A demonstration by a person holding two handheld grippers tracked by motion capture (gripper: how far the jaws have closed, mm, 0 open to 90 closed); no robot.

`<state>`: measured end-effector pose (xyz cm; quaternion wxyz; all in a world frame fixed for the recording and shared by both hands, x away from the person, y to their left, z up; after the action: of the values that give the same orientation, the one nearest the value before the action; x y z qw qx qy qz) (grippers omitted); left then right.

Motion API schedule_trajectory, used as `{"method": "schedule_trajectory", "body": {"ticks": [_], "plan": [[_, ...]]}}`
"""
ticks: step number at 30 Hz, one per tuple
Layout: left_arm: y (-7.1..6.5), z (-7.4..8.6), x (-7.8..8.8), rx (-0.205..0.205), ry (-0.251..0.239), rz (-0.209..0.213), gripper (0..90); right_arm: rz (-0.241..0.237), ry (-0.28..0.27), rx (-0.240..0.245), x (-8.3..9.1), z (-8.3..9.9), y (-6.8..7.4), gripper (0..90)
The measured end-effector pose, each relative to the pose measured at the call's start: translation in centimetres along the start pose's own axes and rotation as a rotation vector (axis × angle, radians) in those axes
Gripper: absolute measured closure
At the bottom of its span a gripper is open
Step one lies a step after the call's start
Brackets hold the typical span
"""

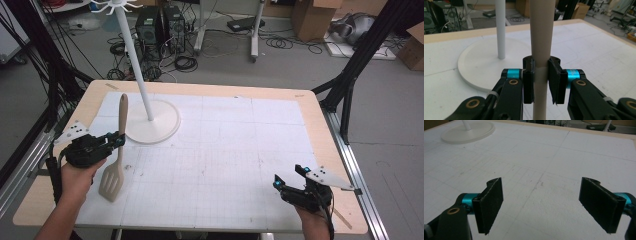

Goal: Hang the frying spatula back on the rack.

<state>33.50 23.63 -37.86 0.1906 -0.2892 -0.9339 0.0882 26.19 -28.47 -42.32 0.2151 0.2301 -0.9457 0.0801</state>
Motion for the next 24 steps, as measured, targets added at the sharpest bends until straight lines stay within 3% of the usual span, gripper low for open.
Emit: {"method": "schedule_trajectory", "body": {"ticks": [15,24], "plan": [[-2.4,-2.4,1.5,-0.066,-0.132,0.052,75.4,-0.003,-0.005,0.008,-0.1,-0.2,0.2,18.3],[-3.8,-3.4,1.9,-0.078,-0.180,0.089,75.4,-0.002,-0.004,0.005,-0.1,-0.2,0.2,18.3]]}}
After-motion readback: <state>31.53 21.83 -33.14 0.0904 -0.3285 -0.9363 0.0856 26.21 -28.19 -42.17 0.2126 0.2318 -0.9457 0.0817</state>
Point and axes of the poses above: each handheld gripper's, and its own axes: x roughly backward along the jaws, z roughly out of its underside, y roughly to its left, the point moved 6 cm from there along -x, roughly forward along the jaws, and after that the axes turned 7 degrees about x, right-handed, at the moved point
